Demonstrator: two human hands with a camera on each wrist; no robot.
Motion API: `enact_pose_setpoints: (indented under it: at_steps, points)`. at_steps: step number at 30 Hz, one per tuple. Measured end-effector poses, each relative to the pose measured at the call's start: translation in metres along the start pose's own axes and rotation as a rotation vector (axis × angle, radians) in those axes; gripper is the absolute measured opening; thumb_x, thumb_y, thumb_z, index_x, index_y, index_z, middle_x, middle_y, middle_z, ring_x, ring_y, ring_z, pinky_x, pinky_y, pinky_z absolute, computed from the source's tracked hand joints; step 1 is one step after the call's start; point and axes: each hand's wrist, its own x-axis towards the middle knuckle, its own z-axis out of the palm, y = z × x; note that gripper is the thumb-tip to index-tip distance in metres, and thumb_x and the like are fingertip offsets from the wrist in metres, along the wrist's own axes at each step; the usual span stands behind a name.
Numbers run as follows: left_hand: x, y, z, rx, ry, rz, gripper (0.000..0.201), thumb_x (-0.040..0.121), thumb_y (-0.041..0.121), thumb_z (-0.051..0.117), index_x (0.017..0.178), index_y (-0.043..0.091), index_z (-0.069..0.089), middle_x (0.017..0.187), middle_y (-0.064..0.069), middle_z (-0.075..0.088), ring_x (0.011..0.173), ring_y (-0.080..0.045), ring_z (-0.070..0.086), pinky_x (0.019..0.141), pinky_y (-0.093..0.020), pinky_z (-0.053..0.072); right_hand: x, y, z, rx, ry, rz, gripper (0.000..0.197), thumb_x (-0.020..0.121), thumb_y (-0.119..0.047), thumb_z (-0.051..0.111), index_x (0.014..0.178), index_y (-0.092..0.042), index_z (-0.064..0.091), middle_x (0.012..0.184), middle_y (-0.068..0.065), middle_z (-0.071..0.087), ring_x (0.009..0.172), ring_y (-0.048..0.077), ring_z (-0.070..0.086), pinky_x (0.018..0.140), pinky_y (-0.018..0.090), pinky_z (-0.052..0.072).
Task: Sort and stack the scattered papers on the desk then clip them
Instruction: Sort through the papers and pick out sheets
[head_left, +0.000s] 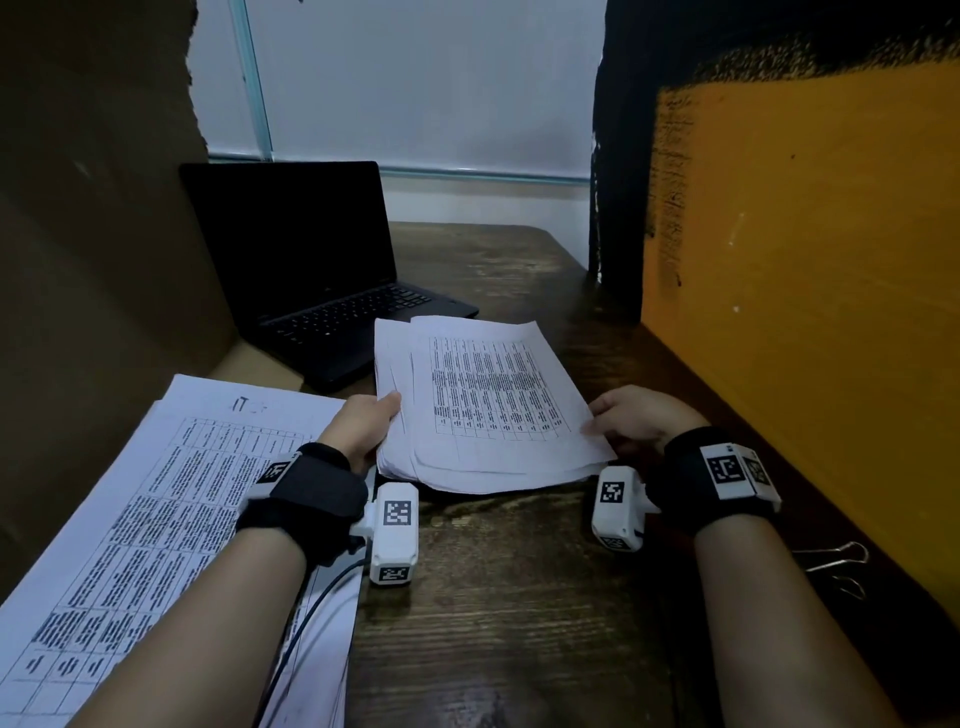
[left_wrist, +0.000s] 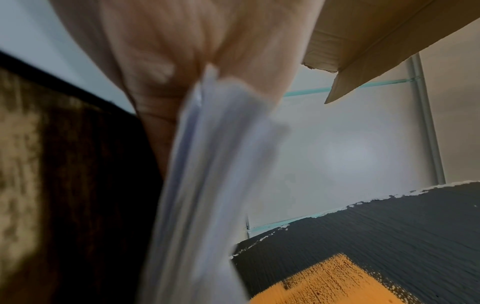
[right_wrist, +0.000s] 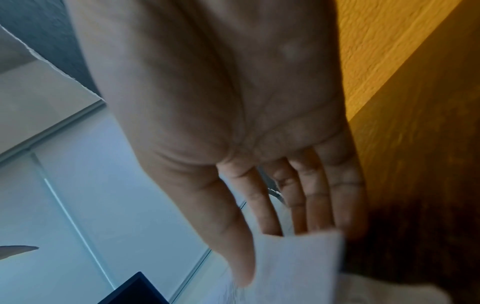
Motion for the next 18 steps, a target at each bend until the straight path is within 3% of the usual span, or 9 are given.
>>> enact_pose_setpoints:
  at_steps: [2, 4, 7, 10, 13, 14, 16, 18]
  points:
    - [-0.001, 0.001, 0.001, -0.010, -0.044, -0.012, 0.047, 0.098, 0.032, 0.050, 0.125, -0.006, 0.053, 0.119, -0.018, 0.065, 0.105, -0.032, 0.064, 0.096, -0.044, 0.049, 0.000, -0.003, 0.002, 0.102, -0.010, 0.013, 0.048, 0.089, -0.015, 0.067, 0.135, -0.008, 0.053, 0.130, 0.009, 0.059, 0.114, 0.026, 0.057, 0.094, 0.038, 0.051]
    - [-0.003, 0.001, 0.002, 0.005, -0.091, 0.005, 0.044, 0.096, 0.030, 0.054, 0.125, -0.002, 0.054, 0.119, -0.015, 0.065, 0.105, -0.032, 0.064, 0.093, -0.043, 0.051, 0.001, -0.006, 0.008, 0.136, -0.054, -0.016, 0.041, 0.091, -0.013, 0.063, 0.131, -0.006, 0.055, 0.130, 0.011, 0.060, 0.113, 0.026, 0.058, 0.097, 0.039, 0.049]
    - [-0.008, 0.000, 0.005, 0.081, -0.159, 0.065, 0.035, 0.095, 0.010, 0.056, 0.127, -0.002, 0.054, 0.125, -0.017, 0.062, 0.110, -0.032, 0.062, 0.093, -0.042, 0.049, -0.001, -0.014, 0.021, 0.130, -0.139, -0.115, 0.030, 0.094, -0.009, 0.056, 0.122, -0.002, 0.063, 0.125, 0.013, 0.065, 0.114, 0.029, 0.061, 0.106, 0.045, 0.043]
    - [-0.013, 0.004, 0.005, 0.075, -0.139, 0.146, 0.038, 0.094, -0.007, 0.048, 0.131, 0.002, 0.048, 0.127, -0.014, 0.059, 0.109, -0.029, 0.059, 0.093, -0.040, 0.048, 0.004, -0.018, 0.027, 0.174, -0.145, -0.170, 0.034, 0.093, -0.019, 0.061, 0.121, 0.000, 0.063, 0.123, 0.013, 0.065, 0.113, 0.030, 0.061, 0.105, 0.044, 0.044]
    - [-0.022, 0.013, 0.004, -0.034, -0.119, 0.257, 0.037, 0.096, 0.000, 0.048, 0.129, 0.015, 0.045, 0.129, -0.015, 0.057, 0.108, -0.029, 0.059, 0.093, -0.043, 0.050, 0.010, -0.012, 0.023, 0.408, 0.019, -0.138, 0.079, 0.073, -0.054, 0.076, 0.129, -0.002, 0.057, 0.127, 0.010, 0.063, 0.111, 0.025, 0.062, 0.099, 0.039, 0.048]
    - [-0.026, 0.017, 0.005, -0.086, -0.141, 0.302, 0.036, 0.097, 0.002, 0.048, 0.128, 0.018, 0.046, 0.128, -0.014, 0.058, 0.109, -0.029, 0.060, 0.094, -0.043, 0.051, 0.008, -0.012, 0.021, 0.542, 0.053, -0.155, 0.084, 0.068, -0.057, 0.079, 0.129, -0.004, 0.057, 0.128, 0.010, 0.064, 0.111, 0.024, 0.063, 0.097, 0.039, 0.050]
    - [-0.035, 0.024, 0.009, -0.183, -0.164, 0.400, 0.036, 0.097, 0.007, 0.049, 0.130, 0.022, 0.048, 0.124, -0.007, 0.064, 0.109, -0.023, 0.064, 0.089, -0.037, 0.054, -0.007, -0.020, 0.019, 0.826, 0.054, -0.258, 0.053, 0.080, -0.034, 0.075, 0.122, -0.005, 0.062, 0.120, 0.011, 0.068, 0.102, 0.022, 0.069, 0.090, 0.036, 0.055]
    - [-0.045, 0.032, 0.015, -0.165, -0.095, 0.544, 0.035, 0.098, 0.016, 0.050, 0.132, 0.022, 0.048, 0.121, 0.000, 0.066, 0.107, -0.009, 0.065, 0.088, -0.027, 0.054, -0.022, -0.031, 0.017, 0.966, 0.049, -0.430, 0.030, 0.087, -0.017, 0.068, 0.116, -0.011, 0.065, 0.111, 0.005, 0.073, 0.099, 0.016, 0.071, 0.086, 0.029, 0.057]
